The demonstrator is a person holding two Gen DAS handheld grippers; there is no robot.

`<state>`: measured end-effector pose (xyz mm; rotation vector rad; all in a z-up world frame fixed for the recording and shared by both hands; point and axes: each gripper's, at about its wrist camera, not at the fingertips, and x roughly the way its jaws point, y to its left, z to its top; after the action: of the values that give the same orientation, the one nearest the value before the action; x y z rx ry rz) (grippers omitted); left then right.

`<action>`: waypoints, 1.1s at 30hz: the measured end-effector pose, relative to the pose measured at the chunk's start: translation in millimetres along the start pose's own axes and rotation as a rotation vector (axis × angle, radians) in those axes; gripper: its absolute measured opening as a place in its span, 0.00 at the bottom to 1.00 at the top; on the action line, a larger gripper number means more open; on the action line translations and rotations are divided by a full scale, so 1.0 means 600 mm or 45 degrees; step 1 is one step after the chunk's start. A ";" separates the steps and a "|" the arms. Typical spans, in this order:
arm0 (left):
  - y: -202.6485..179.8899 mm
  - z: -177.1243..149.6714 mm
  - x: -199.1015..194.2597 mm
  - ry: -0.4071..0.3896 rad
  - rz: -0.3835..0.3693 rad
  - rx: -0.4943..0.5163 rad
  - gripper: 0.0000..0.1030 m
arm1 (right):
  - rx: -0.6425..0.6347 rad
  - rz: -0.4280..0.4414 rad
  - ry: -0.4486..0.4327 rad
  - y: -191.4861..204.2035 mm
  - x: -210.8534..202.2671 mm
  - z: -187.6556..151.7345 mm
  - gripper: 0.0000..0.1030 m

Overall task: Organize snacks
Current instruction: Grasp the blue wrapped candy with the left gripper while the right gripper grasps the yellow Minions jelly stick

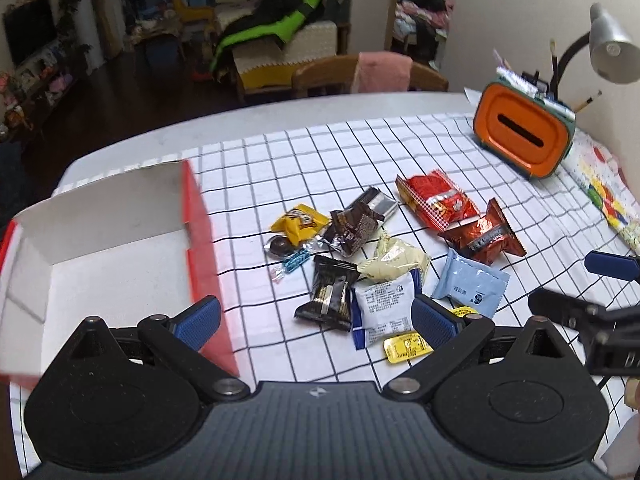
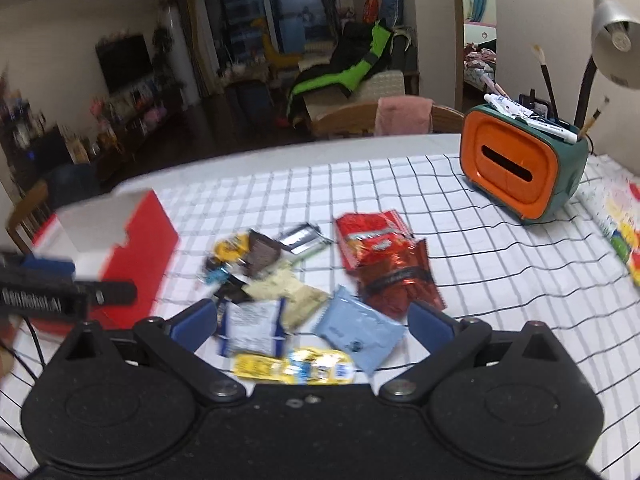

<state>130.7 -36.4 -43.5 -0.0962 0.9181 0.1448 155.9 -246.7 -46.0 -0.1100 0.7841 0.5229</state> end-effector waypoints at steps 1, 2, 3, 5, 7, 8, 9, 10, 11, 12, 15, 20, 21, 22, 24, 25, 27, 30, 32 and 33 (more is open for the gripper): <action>-0.003 0.009 0.010 0.019 -0.012 0.033 0.99 | -0.015 0.009 0.016 -0.002 0.006 0.000 0.99; -0.005 0.018 0.020 0.032 -0.016 0.060 0.99 | -0.032 0.019 0.036 -0.003 0.013 0.000 0.99; -0.006 0.027 0.031 0.049 -0.022 0.086 0.99 | -0.051 0.026 0.058 -0.005 0.020 0.000 0.99; -0.003 0.048 0.055 0.095 -0.036 0.115 0.96 | -0.087 0.043 0.095 -0.005 0.032 -0.002 0.99; 0.003 0.066 0.080 0.145 -0.049 0.126 0.94 | -0.113 0.049 0.131 -0.004 0.046 -0.002 0.99; 0.005 0.073 0.091 0.162 -0.045 0.132 0.92 | -0.125 0.057 0.149 -0.004 0.052 -0.002 0.99; 0.008 0.081 0.104 0.184 -0.037 0.140 0.91 | -0.140 0.071 0.162 -0.004 0.059 -0.003 0.98; 0.010 0.087 0.118 0.210 -0.037 0.144 0.88 | -0.157 0.083 0.176 -0.003 0.065 -0.003 0.98; 0.015 0.093 0.131 0.238 -0.033 0.130 0.83 | -0.173 0.092 0.192 -0.002 0.072 -0.004 0.98; 0.020 0.099 0.144 0.268 -0.032 0.114 0.80 | -0.188 0.100 0.207 -0.001 0.079 -0.004 0.97; 0.032 0.116 0.177 0.322 -0.033 0.077 0.69 | -0.227 0.114 0.242 0.001 0.097 -0.005 0.96; 0.037 0.131 0.229 0.416 -0.032 0.079 0.58 | -0.248 0.134 0.274 -0.001 0.121 -0.001 0.94; 0.038 0.132 0.239 0.437 -0.028 0.077 0.56 | -0.253 0.138 0.278 0.000 0.124 -0.001 0.94; 0.040 0.133 0.249 0.459 -0.034 0.075 0.52 | -0.258 0.141 0.282 0.001 0.126 -0.002 0.94; 0.040 0.132 0.264 0.490 -0.026 0.076 0.47 | -0.258 0.149 0.290 0.001 0.131 -0.004 0.94; 0.041 0.132 0.271 0.505 -0.027 0.076 0.44 | -0.255 0.150 0.295 0.001 0.134 -0.005 0.94; 0.043 0.131 0.283 0.535 -0.046 0.064 0.41 | -0.248 0.152 0.301 0.000 0.139 -0.007 0.94; 0.044 0.129 0.299 0.560 -0.049 0.060 0.36 | -0.235 0.153 0.311 -0.003 0.144 -0.011 0.94; 0.046 0.129 0.307 0.576 -0.042 0.051 0.36 | -0.227 0.154 0.318 -0.005 0.147 -0.013 0.94; 0.047 0.130 0.310 0.579 -0.035 0.053 0.36 | -0.222 0.155 0.320 -0.006 0.147 -0.014 0.93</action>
<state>298.5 18.0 -145.5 -0.1054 1.3718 0.0784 204.1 -216.3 -114.2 -0.2953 0.9935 0.7014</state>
